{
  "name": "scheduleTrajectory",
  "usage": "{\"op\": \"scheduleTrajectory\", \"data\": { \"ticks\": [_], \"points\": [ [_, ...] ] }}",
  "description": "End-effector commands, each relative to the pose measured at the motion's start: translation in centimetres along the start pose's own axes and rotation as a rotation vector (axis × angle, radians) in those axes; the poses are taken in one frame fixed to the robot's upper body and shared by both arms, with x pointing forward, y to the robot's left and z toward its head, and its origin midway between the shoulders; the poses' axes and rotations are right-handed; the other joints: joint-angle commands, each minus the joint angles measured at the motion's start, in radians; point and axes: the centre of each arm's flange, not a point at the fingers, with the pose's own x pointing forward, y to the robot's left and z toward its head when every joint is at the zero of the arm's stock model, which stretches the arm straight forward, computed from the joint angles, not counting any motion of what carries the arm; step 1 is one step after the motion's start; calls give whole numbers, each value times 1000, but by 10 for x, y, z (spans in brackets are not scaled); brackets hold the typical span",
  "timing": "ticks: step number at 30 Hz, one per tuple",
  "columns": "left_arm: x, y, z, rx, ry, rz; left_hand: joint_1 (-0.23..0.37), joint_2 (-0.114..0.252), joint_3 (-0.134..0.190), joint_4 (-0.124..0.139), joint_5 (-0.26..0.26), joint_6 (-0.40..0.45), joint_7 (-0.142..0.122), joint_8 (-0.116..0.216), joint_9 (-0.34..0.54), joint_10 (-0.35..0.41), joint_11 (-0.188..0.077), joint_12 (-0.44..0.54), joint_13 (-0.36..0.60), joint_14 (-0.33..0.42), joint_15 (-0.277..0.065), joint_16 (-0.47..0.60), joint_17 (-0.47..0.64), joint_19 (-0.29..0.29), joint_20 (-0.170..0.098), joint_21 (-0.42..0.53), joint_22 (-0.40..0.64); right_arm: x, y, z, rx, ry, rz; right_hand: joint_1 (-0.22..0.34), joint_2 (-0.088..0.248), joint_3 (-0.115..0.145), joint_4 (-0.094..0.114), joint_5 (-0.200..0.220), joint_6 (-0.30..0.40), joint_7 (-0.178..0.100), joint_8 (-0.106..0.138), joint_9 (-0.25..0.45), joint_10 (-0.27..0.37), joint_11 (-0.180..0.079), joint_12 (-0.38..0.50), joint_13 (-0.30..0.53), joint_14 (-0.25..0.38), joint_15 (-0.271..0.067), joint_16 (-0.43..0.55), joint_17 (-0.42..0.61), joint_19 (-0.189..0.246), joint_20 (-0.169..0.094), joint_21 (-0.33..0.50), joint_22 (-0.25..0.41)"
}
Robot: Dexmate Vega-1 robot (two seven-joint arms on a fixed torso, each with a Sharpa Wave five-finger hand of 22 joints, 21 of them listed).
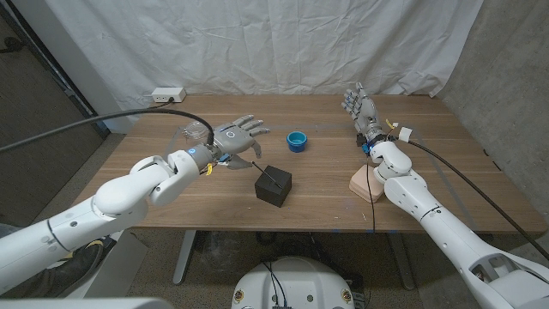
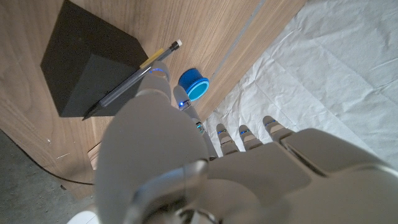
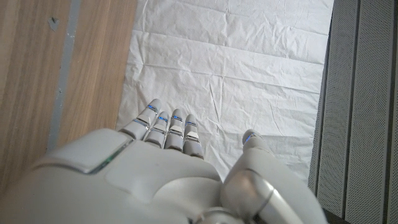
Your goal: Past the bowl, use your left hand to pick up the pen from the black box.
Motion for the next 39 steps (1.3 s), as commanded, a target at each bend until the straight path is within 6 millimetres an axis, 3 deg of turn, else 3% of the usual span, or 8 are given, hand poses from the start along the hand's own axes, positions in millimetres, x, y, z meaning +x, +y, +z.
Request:
{"op": "scheduleTrajectory", "data": {
  "ticks": [1, 28, 39],
  "points": [
    [5, -6, 5, 6, -10, -4, 16, 2, -6, 1, 8, 7, 2, 0, 6, 6, -5, 1, 1, 6, -54, 2, 5, -2, -10, 4, 4, -3, -6, -2, 2, 10, -4, 3, 9, 0, -4, -2, 8, 2, 3, 0, 2, 4, 2, 6, 7, 4, -3, 2, 7, 3, -4, 1],
    [-2, -20, 4, 1, 32, 3, 21, 1, -25, 1, 19, -11, 2, -16, 4, -15, -3, -10, 2, -2, -56, -2, 6, -9, -16, 3, 4, 4, -2, -8, 0, 34, 13, 3, 11, -2, -7, -2, 7, 3, 2, 0, 1, 3, 1, 6, 6, 6, -3, 2, 9, 3, -13, 2],
    [6, -26, 6, -34, 10, 9, 23, 6, -30, 3, 24, -16, 2, -21, 4, -9, -2, -8, 3, 1, -57, 0, 7, -5, -15, 5, 4, 6, -3, -12, 1, 43, 14, 3, 12, -3, -8, -2, 8, 2, 3, 0, 1, 4, 1, 6, 6, 5, -3, 2, 10, 4, -16, 2]
  ]
}}
